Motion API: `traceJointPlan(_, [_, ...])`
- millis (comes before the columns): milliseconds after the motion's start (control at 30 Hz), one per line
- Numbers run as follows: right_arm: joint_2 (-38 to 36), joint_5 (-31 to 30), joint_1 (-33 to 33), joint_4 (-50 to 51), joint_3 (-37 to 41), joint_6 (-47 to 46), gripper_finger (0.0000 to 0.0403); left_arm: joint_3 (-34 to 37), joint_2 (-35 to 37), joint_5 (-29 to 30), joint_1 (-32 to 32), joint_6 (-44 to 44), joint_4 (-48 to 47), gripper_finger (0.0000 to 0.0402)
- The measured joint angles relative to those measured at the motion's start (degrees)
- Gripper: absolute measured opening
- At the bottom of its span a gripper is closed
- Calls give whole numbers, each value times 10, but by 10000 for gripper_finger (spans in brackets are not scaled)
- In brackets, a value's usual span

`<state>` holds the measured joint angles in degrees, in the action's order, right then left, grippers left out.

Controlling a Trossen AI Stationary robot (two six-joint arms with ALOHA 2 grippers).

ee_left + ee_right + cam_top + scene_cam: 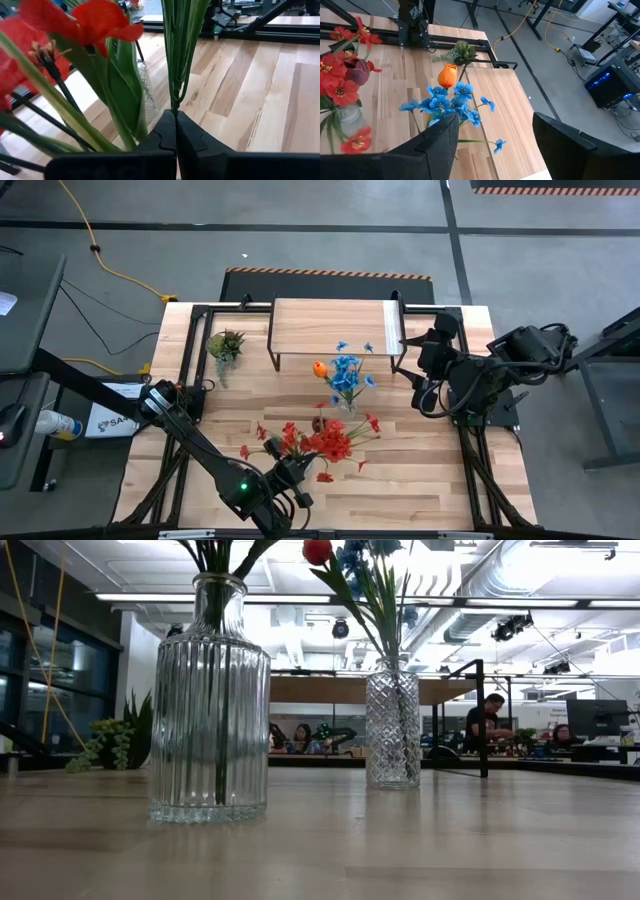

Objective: Pick and place flowers into a vace then onto a shelf
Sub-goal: Put the orange flowers into the bottom transparent vase

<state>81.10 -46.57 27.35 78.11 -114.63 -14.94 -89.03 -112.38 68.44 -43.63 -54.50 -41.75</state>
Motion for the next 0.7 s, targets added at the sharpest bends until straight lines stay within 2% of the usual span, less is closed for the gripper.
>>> traceJointPlan(267, [0,-2,0,0,0,6,245,0,0,-35,0,0,5,30])
traceJointPlan(500, [0,-2,0,0,0,6,245,0,0,-39,0,0,14,66])
traceJointPlan(700, [0,-2,0,0,0,10,245,0,0,-52,0,0,19,76])
